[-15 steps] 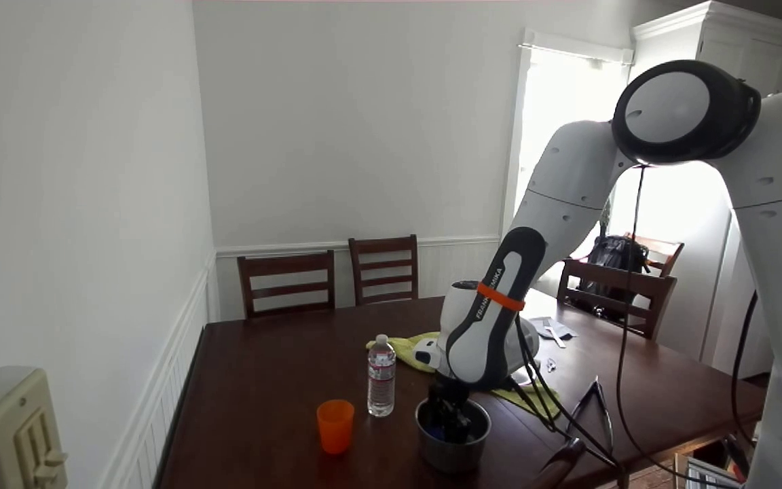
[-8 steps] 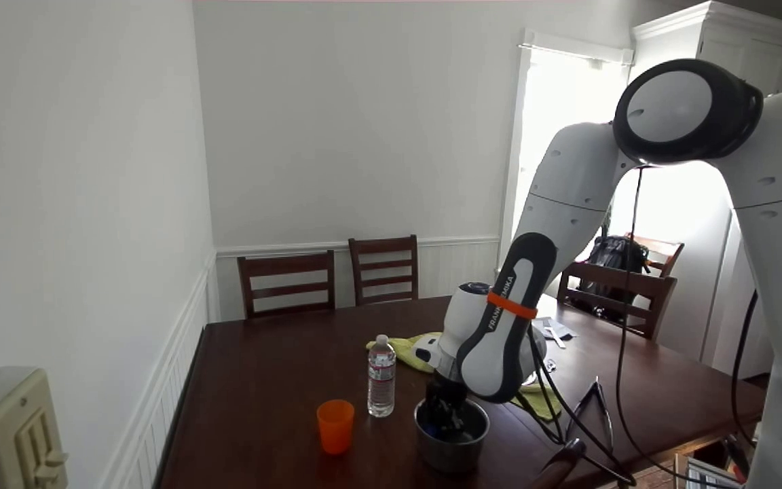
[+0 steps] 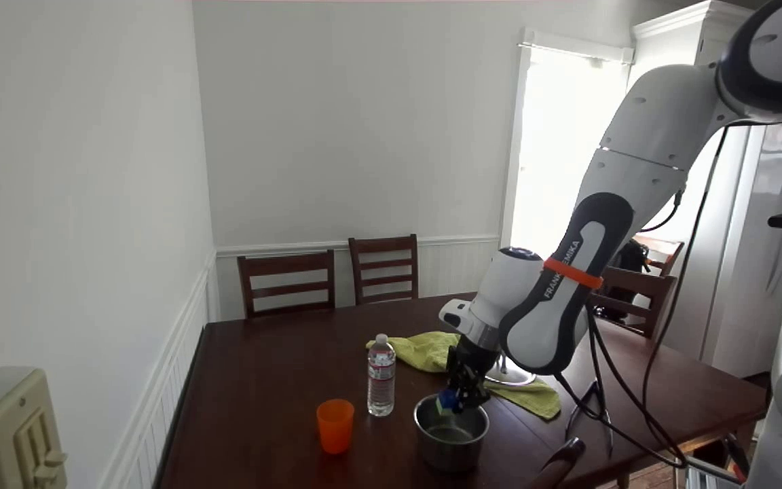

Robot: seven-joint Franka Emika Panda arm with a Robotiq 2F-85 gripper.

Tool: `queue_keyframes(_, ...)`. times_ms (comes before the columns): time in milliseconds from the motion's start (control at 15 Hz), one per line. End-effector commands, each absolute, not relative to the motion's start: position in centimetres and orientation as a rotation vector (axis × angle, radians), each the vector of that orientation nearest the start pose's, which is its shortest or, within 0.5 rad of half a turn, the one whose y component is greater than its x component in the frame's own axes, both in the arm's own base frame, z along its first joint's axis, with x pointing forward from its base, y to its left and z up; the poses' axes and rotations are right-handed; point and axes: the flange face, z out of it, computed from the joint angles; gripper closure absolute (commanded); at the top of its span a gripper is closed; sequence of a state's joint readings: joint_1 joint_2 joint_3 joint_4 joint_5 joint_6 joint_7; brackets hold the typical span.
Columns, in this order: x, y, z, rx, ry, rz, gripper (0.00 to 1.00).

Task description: Remove the green and blue blocks from the pot and put them in the orange cup

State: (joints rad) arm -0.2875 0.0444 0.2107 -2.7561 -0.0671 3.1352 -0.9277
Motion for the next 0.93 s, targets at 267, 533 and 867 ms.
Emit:
queue_keyframes(267, 45.0, -3.8, 32.8, -3.041, -1.296, -0.766, 0.63)
queue_keyframes(533, 46.6, -0.5, 32.3, -2.946, -1.281, -0.764, 0.88)
queue_keyframes(867, 53.1, 0.3, 26.0, -2.964, -1.009, -0.384, 0.88)
